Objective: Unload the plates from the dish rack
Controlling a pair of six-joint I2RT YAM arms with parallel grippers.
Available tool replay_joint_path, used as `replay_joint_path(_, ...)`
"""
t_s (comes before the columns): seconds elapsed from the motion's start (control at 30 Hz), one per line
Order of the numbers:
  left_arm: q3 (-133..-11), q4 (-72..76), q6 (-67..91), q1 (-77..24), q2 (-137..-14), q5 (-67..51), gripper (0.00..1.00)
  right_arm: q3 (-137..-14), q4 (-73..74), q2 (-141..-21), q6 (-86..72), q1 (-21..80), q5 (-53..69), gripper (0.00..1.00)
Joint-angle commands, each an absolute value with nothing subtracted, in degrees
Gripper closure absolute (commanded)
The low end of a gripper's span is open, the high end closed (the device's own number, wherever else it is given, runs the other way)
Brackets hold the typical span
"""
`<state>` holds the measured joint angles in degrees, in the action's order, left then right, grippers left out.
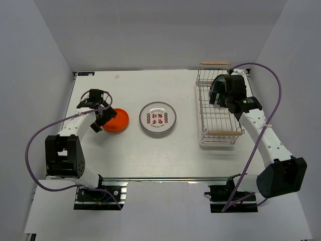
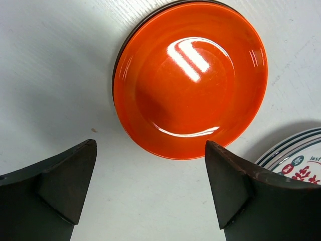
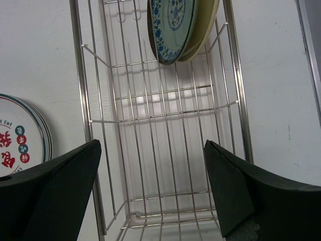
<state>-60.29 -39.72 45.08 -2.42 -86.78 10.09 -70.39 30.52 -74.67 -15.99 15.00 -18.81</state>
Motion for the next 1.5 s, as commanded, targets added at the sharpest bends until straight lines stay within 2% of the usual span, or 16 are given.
replay_joint_path(0.0,-62.9,-41.3,45.4,-2.2,-87.3,10.9,0.02,-71.3,30.5,-75.1,-15.1,14.0,-20.5,0.11)
replay_joint_path(0.27,-69.0,-42.5,41.8,-3.4,-81.8,7.9,0.02,-78.9,29.4,-85.0,-12.2,11.7,-19.7,0.11)
replay_joint_path(0.53,-64.6,-37.0,38.6,-3.4,-73.8,6.2,0.02,-91.1,29.6,-97.4,-7.8,11.5,-24.9,0.11)
replay_joint_path(0.9,-65.7,-38.8,38.1,-3.4,-77.4,6.3,0.02,-102.1,27.7,-110.5,-4.9,10.8,-31.8,0.11)
replay_joint_path(1.3,-66.0,-38.7,37.8,-3.4,-78.7,6.5,0.02,-103.7,26.5,-115.5,-5.6,9.5,-27.3,0.11)
replay_joint_path(1.4,-65.8,-38.6,37.7,-3.4,-78.7,6.6,0.02,-103.9,26.5,-115.8,-6.9,9.0,-25.8,0.15)
replay_joint_path(1.47,-65.7,-38.2,37.7,-3.4,-78.7,6.4,0.02,-103.9,26.3,-116.0,-7.7,8.7,-24.7,0.24)
